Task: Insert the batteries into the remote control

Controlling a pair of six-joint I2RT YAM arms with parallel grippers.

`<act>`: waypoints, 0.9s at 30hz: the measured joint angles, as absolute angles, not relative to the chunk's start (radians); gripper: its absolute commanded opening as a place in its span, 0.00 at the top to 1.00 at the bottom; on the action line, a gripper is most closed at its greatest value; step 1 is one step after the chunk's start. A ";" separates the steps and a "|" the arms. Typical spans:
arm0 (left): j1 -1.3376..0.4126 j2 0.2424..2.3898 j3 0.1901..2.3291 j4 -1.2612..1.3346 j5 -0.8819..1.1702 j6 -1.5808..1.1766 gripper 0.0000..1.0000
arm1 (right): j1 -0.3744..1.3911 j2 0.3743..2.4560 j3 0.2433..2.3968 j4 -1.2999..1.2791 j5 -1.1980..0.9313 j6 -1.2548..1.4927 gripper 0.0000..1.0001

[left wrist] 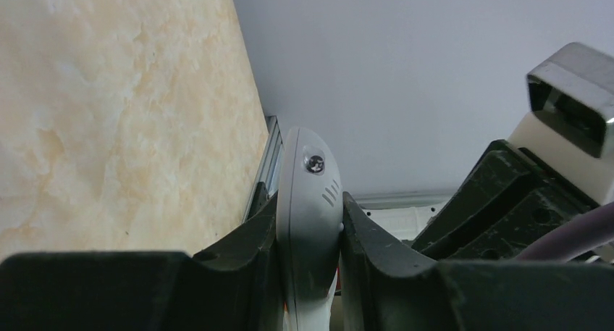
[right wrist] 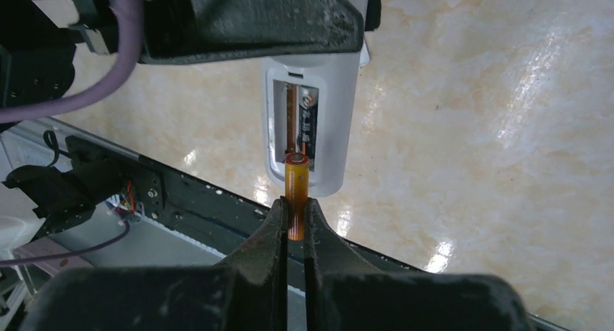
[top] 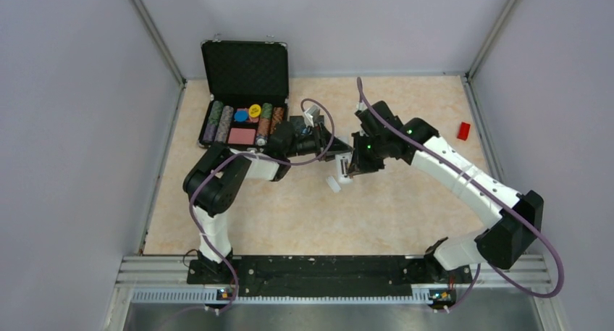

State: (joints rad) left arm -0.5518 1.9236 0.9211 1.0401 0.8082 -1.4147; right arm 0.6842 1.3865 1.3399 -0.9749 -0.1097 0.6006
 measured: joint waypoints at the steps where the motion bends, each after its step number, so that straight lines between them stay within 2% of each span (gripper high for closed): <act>1: -0.558 1.924 0.921 1.027 0.813 -1.415 1.00 | 0.684 1.391 1.348 -0.978 -0.109 0.614 1.00; 14: -0.591 1.935 0.930 0.918 0.809 -1.404 1.00 | 0.684 1.454 1.381 -0.974 -0.104 0.679 1.00; 27: -0.591 1.935 0.920 0.914 0.796 -1.384 1.00 | 0.684 1.497 1.344 -0.966 -0.128 0.686 1.00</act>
